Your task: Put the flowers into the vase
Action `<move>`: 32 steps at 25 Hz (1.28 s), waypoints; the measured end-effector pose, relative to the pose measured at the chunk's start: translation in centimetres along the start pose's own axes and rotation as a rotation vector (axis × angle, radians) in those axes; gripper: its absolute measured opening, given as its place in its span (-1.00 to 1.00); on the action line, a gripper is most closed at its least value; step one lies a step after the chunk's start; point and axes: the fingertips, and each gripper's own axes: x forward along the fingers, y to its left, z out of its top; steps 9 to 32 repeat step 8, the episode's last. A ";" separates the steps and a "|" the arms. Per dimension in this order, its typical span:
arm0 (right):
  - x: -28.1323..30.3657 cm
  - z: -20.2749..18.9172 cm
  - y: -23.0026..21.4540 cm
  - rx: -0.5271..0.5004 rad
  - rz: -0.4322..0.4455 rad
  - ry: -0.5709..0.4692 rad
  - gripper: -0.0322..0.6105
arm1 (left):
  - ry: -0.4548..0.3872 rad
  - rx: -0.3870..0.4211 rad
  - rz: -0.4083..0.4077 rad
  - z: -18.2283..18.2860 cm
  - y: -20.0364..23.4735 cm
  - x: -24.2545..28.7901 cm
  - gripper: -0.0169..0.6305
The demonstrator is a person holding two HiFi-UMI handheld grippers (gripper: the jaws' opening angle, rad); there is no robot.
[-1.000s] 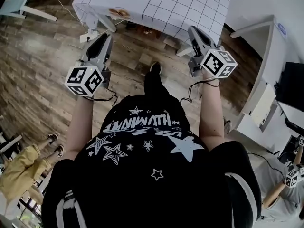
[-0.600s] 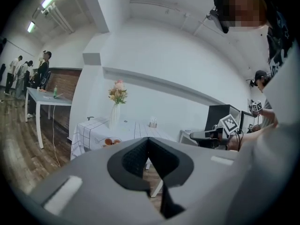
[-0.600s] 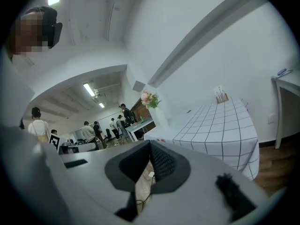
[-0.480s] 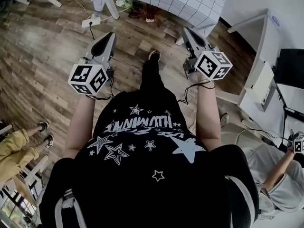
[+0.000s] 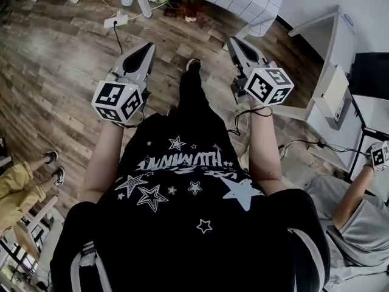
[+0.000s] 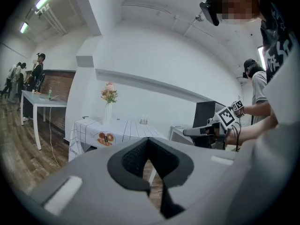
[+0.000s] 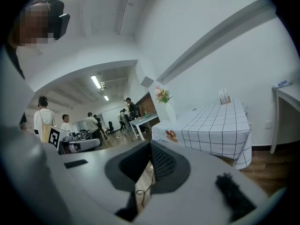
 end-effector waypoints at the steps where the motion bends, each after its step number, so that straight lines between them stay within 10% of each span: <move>1: -0.4 -0.3 0.0 -0.002 0.002 0.000 -0.86 | 0.005 0.001 0.002 -0.4 -0.4 -0.1 -0.92; 32: -4.4 -3.1 -1.8 -0.019 -0.007 0.008 -0.86 | 0.015 0.020 -0.013 -3.4 -4.7 0.9 -0.92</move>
